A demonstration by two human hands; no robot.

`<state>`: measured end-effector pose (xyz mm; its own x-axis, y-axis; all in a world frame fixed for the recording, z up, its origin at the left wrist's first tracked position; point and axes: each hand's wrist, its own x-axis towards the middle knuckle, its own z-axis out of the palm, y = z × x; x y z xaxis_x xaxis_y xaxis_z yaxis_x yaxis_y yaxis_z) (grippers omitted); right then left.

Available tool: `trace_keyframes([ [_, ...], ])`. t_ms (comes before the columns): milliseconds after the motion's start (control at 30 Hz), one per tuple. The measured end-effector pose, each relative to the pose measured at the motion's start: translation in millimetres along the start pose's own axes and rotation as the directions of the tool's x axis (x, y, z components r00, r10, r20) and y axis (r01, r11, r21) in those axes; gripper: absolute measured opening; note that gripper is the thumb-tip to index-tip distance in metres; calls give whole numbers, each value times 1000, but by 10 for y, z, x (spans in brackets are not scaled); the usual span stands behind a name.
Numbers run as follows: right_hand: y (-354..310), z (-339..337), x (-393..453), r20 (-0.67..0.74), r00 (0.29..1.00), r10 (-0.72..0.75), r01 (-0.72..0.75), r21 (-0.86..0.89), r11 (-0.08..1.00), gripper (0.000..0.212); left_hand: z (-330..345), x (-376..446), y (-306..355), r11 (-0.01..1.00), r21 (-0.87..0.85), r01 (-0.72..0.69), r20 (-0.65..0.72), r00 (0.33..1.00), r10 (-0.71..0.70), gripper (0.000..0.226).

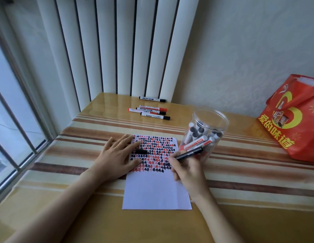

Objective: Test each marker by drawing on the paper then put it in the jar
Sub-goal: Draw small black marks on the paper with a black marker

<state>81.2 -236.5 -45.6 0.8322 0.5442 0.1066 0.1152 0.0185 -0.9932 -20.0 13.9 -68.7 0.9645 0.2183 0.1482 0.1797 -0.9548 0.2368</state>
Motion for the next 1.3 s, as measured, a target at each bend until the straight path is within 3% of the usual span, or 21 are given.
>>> trace_keyframes([
  [200,60,-19,-34,-56,998,-19,5,-239,971,18,21,29,-34,1000,-25,0,-11,1000,0,75],
  [300,97,-17,-49,-87,996,3,-27,-272,962,18,17,24,-34,1000,-20,4,-6,1000,-4,74],
  [733,98,-11,-41,-73,993,93,-111,-308,945,22,2,18,-17,999,-38,2,-9,1000,-3,66],
  [1300,83,-6,-39,-89,993,82,-105,-298,949,23,15,31,-31,999,-48,6,-24,1000,-8,69],
])
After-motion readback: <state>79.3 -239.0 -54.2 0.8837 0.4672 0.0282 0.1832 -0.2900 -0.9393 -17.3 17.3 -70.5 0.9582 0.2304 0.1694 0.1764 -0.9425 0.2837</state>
